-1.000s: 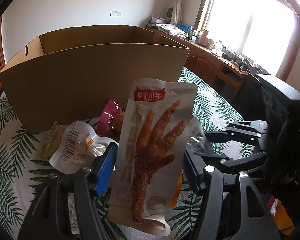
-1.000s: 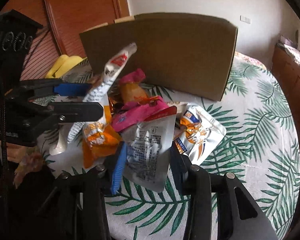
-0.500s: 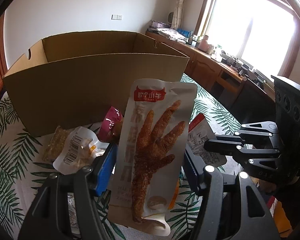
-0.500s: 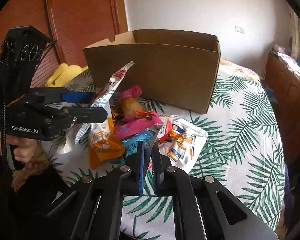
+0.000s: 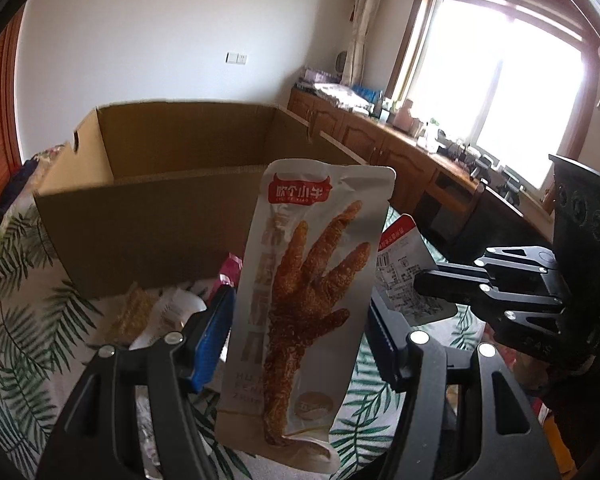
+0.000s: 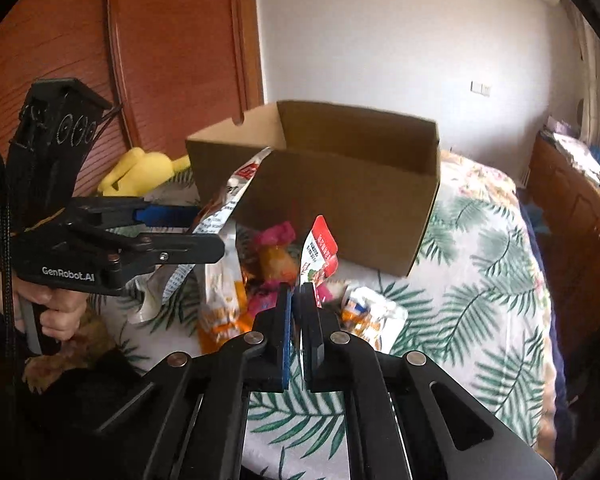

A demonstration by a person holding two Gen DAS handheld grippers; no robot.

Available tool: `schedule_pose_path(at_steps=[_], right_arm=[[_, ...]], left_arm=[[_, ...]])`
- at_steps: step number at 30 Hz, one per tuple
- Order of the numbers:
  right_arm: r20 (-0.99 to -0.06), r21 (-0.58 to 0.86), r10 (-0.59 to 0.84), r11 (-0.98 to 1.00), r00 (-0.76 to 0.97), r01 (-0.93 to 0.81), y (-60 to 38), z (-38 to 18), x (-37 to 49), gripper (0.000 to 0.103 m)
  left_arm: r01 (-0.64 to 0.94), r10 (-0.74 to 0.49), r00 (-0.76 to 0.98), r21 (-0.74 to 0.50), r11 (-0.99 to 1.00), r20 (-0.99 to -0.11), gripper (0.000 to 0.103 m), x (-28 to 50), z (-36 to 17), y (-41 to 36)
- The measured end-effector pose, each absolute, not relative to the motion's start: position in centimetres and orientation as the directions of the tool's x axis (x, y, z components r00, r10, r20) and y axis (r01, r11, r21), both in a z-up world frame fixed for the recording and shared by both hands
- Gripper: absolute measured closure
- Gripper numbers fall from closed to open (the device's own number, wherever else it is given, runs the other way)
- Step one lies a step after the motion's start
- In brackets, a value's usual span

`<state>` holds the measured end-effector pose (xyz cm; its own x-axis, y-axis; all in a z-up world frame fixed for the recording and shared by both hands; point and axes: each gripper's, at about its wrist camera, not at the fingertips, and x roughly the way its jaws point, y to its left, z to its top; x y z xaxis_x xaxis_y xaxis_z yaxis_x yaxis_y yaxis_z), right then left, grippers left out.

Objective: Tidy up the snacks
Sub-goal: 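Lift the chicken-feet packet with the left gripper while the right gripper grasps a red-labelled packet, then carry both packets over the cardboard box and open both grippers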

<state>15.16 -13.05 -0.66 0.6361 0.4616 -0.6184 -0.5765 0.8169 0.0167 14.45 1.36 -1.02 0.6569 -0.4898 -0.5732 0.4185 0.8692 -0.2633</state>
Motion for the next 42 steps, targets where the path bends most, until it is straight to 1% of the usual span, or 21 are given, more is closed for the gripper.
schedule_pose_path(at_steps=[9,17,28,34,40,42], right_arm=[[-0.546,-0.041,0.455,0.824,0.703,-0.565,-12.3,4.8,17.7,0.102],[-0.524,-0.074,0.436,0.832,0.732,-0.549,-10.6,6.8,21.2,0.102],[-0.517,-0.105,0.386,0.857,0.764,-0.504,-8.6,6.9,25.4,0.102],[-0.547,-0.127,0.342,0.868,0.764,-0.48,-8.5,4.9,27.0,0.102],[-0.588,-0.09,0.315,0.89,0.745,-0.447,-9.4,2.7,28.6,0.1],[-0.594,-0.08,0.313,0.894,0.741,-0.442,-9.6,2.3,28.8,0.099]], left_arm=[[0.412,-0.46,0.728,-0.212,0.886,-0.508,0.041,15.7,4.2,2.9],[0.374,-0.403,0.775,-0.16,0.914,-0.486,0.041,19.0,7.4,4.1],[0.306,-0.315,0.795,-0.107,0.946,-0.518,0.04,25.3,7.7,3.9],[0.284,-0.291,0.783,-0.1,0.953,-0.549,0.04,27.7,7.2,3.6],[0.248,-0.221,0.775,-0.036,0.968,-0.592,0.037,29.2,5.1,3.0],[0.239,-0.205,0.779,-0.023,0.971,-0.593,0.037,29.5,4.7,2.9]])
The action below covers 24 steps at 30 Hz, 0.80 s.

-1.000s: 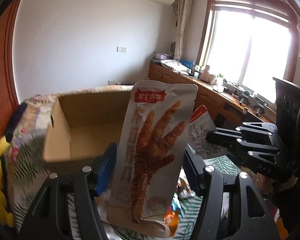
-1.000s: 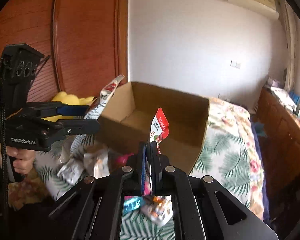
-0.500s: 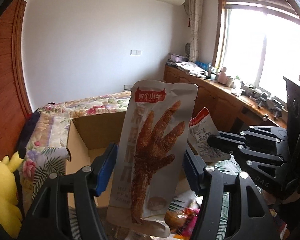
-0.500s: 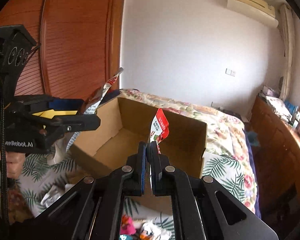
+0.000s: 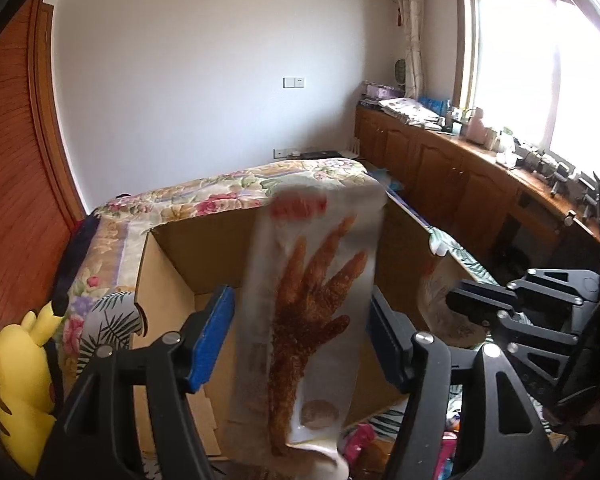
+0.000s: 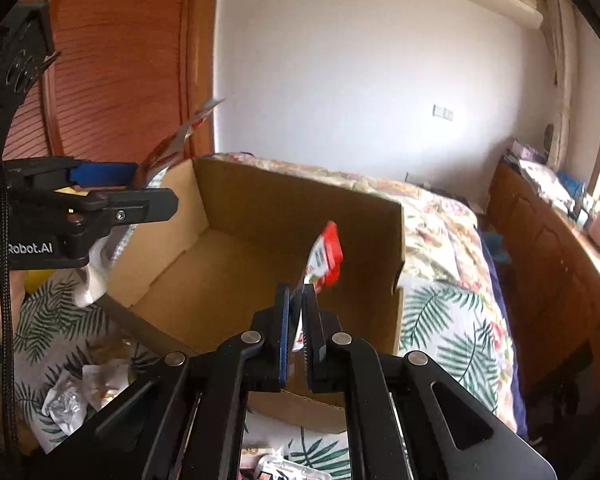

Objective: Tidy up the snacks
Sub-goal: 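Carry both packets over the cardboard box and open both grippers, then return the left gripper to the pile and grasp an orange-white packet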

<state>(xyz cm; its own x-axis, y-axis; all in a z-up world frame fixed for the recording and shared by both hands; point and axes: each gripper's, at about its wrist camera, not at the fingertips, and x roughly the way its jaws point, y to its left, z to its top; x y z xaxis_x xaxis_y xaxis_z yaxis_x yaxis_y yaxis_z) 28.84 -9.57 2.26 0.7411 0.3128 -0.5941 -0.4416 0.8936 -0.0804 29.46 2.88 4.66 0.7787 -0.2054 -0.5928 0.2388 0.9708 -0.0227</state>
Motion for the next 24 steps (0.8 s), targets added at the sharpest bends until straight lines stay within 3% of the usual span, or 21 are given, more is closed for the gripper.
schedule_pose_path(at_steps=[6,8,24], right_arm=[[-0.617,-0.075,0.292,0.903,0.73,-0.424,-9.6,1.5,29.4,0.094],[-0.622,-0.068,0.29,0.906,0.728,-0.418,-9.7,1.2,29.5,0.087],[-0.558,0.026,0.385,0.894,0.735,-0.448,-12.9,1.7,23.4,0.066]], left_arm=[[0.217,-0.193,0.785,-0.03,0.976,-0.589,0.03,29.6,4.1,3.1],[0.219,-0.197,0.791,-0.033,0.975,-0.579,0.029,29.3,4.0,3.1],[0.272,-0.284,0.793,-0.105,0.957,-0.54,0.029,22.7,3.1,4.3]])
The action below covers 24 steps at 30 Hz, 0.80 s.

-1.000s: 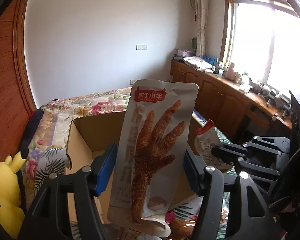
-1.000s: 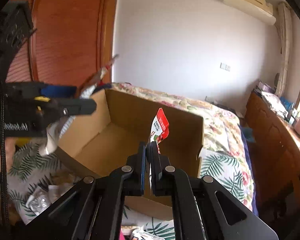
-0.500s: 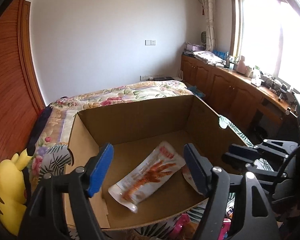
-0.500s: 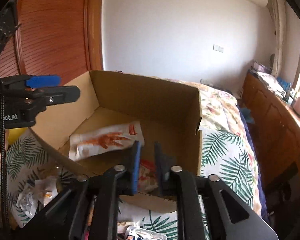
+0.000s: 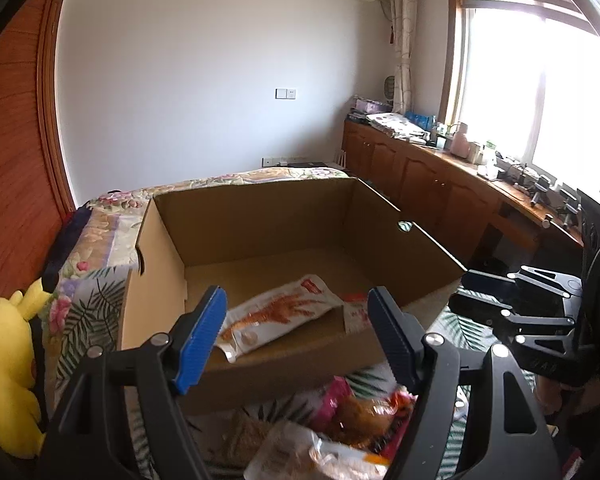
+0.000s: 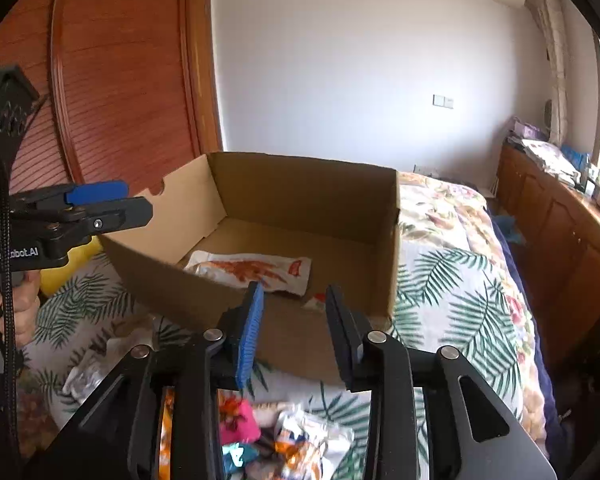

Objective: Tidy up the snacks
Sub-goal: 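Return the left gripper to the pile and grasp an orange-white packet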

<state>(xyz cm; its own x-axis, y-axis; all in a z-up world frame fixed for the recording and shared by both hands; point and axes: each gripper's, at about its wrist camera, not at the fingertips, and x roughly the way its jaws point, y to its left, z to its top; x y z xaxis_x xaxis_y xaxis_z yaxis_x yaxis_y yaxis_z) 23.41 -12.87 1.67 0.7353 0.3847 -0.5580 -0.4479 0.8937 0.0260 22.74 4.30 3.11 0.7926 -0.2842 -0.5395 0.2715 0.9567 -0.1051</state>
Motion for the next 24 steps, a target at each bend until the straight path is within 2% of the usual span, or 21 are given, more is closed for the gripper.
schedule_pose_path(at_steps=[7,15,24], right_arm=[[-0.584,0.045,0.374,0.901,0.72,-0.432,-14.4,-1.1,20.7,0.052],[-0.666,0.045,0.314,0.923,0.677,-0.383,-15.2,-5.7,21.2,0.048],[-0.731,0.016,0.28,0.919,0.623,-0.394,-14.6,-8.5,21.6,0.045]], left_arm=[[0.26,-0.281,0.803,-0.116,0.959,-0.526,0.029,19.1,1.1,4.7],[0.275,-0.281,0.784,-0.097,0.957,-0.554,0.029,17.5,-1.3,3.6],[0.254,-0.269,0.751,-0.112,0.961,-0.602,0.029,15.9,-4.8,3.4]])
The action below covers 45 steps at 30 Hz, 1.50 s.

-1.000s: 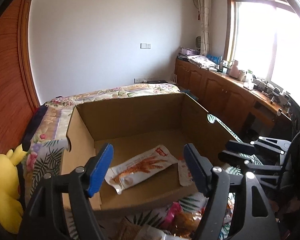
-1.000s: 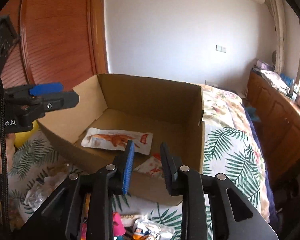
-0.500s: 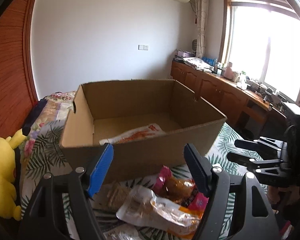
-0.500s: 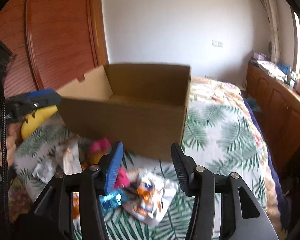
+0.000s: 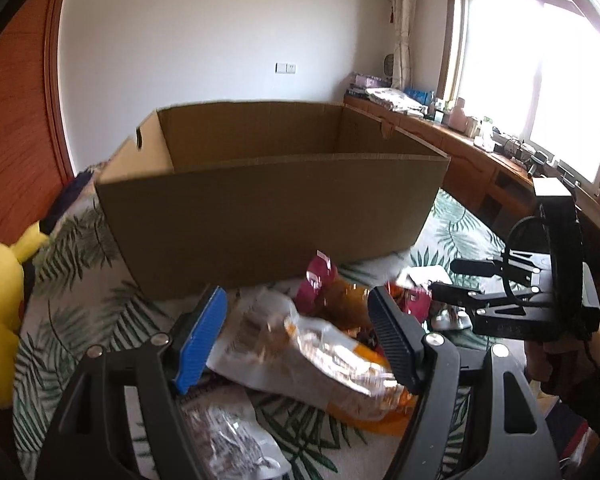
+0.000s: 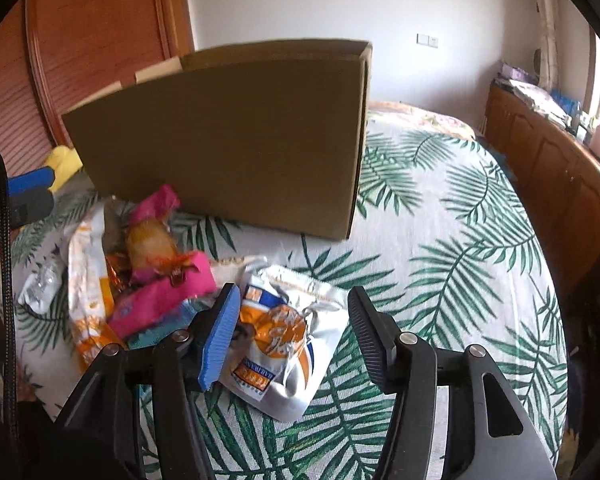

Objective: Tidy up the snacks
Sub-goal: 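Return the left gripper to the pile and grasp an orange-white packet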

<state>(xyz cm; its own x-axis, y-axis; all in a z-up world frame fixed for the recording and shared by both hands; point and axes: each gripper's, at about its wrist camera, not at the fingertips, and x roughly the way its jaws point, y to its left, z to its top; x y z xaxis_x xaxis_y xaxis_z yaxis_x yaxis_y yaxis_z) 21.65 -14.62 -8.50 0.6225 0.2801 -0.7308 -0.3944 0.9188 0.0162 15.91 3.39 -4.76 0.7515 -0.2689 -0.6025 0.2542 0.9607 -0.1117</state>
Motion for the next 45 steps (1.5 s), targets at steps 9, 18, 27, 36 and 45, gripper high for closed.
schedule_pose_path(at_steps=[9,18,27,36,45], right_arm=[[-0.777,-0.011,0.246,0.915,0.579,-0.404,-14.0,-9.7,22.2,0.037],[-0.774,-0.019,0.236,0.918,0.587,-0.395,-13.8,-9.9,22.1,0.033],[-0.77,-0.024,0.23,0.922,0.595,-0.387,-13.7,-10.0,21.8,0.033],[-0.767,-0.014,0.233,0.925,0.597,-0.38,-13.9,-9.9,21.8,0.033],[-0.766,-0.011,0.229,0.93,0.6,-0.369,-14.0,-10.0,21.9,0.034]], left_arm=[[0.181,-0.181,0.755,-0.066,0.981,-0.63,0.029,15.2,-6.5,3.0],[0.108,-0.11,0.733,-0.045,0.993,-0.671,0.026,15.9,-7.6,2.5],[0.074,-0.085,0.707,-0.047,0.996,-0.702,0.019,17.0,-8.9,1.6],[0.001,-0.132,0.69,-0.181,0.983,-0.712,0.012,16.4,-10.3,3.3],[0.018,-0.16,0.651,-0.196,0.98,-0.742,0.011,17.9,-10.6,2.3]])
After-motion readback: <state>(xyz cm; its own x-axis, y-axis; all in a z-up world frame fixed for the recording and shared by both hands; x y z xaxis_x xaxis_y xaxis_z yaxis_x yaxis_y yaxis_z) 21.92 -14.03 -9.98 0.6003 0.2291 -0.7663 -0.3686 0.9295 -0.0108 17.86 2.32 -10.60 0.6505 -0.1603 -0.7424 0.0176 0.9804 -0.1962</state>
